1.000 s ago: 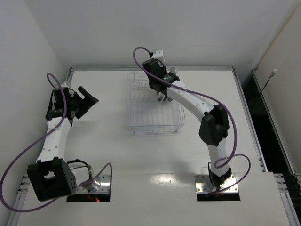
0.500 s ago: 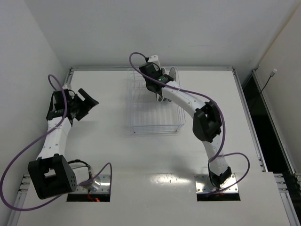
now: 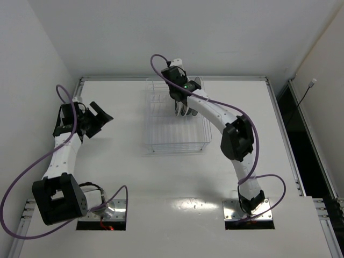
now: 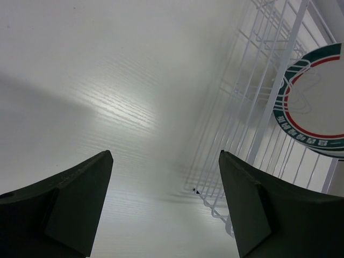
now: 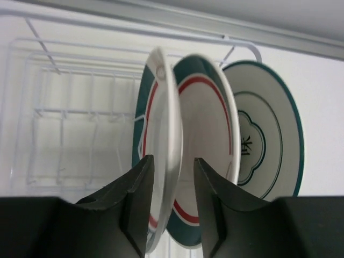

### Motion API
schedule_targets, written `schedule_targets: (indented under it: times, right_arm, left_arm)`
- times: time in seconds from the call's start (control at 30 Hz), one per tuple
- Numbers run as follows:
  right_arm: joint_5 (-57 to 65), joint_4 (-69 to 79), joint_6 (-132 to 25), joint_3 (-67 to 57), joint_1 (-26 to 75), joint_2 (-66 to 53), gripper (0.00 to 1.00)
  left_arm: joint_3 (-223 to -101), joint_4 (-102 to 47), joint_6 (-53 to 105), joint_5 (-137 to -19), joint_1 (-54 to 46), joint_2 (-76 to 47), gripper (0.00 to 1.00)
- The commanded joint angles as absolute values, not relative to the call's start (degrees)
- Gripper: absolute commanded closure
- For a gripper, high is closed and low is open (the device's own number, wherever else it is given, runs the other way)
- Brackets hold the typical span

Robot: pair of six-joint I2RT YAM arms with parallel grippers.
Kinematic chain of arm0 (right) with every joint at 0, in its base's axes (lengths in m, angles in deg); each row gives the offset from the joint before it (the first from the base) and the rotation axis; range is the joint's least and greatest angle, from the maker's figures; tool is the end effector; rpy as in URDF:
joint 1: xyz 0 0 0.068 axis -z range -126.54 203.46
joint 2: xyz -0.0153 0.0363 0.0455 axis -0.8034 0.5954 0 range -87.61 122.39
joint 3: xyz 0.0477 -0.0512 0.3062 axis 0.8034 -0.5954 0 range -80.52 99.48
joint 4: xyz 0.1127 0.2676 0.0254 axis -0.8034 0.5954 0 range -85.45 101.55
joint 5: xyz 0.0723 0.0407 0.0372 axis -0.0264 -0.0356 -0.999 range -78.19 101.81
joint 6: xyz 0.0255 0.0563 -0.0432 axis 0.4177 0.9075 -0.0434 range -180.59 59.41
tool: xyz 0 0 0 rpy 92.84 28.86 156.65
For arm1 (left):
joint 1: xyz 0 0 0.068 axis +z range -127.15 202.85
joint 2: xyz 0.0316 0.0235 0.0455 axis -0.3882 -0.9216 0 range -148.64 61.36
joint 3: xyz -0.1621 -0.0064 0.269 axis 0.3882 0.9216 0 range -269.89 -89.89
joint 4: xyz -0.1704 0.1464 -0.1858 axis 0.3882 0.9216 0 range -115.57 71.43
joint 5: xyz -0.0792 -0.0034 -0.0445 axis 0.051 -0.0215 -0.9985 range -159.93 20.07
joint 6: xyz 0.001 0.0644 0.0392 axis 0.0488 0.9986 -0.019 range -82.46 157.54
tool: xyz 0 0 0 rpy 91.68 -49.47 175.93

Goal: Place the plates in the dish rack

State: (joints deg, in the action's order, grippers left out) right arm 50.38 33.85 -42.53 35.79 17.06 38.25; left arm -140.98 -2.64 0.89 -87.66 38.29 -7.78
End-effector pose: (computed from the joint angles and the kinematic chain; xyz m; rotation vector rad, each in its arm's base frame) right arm 0.4895 0.3117 0.2975 0.0123 2.0889 -0.1898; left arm 0.2888 0.0597 0.2829 -0.8626 2.1372 -0.5454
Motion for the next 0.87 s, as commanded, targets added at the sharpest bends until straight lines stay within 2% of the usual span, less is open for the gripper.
schedule_targets:
  times: [0.0, 0.13, 0.2, 0.23, 0.37, 0.57, 0.7, 0.83]
  right_arm:
    - [48.03, 34.34, -42.57, 40.06, 16.98, 34.65, 0.67]
    - [44.96, 39.16, -42.57, 43.31, 16.98, 31.76, 0.4]
    - [42.05, 41.89, -43.27, 46.2, 16.98, 29.91, 0.05]
    - [42.05, 42.86, -43.8, 47.26, 16.98, 29.29, 0.0]
    - [36.87, 43.57, -46.78, 47.97, 16.98, 24.29, 0.0]
    - [36.51, 34.62, -48.81, 32.18, 16.98, 11.65, 0.0]
    - [47.1, 35.2, -46.63, 30.75, 16.46, 10.39, 0.0]
    - [52.23, 39.43, -43.9, 32.59, 17.16, 11.0, 0.0]
  left_arm:
    - [-139.73, -4.22, 1.85, -88.56, 38.93, -8.06, 0.22]
    - [-140.24, -4.22, 4.57, -86.63, 38.93, -8.6, 0.22]
    - [-140.25, -5.44, 5.1, -84.35, 38.93, -8.07, 0.22]
    - [-139.46, -6.06, 5.11, -84.34, 38.93, -7.37, 0.22]
    - [-135.51, -10.19, 6.5, -81.98, 37.02, -5.26, 0.22]
    - [-134.8, -10.9, 7.92, -79.51, 32.35, -1.75, 0.22]
    - [-134.8, -12.74, 7.92, -81.08, 31.81, -2.35, 0.21]
    - [-134.8, -12.74, 7.92, -83.19, 31.81, -5.07, 0.21]
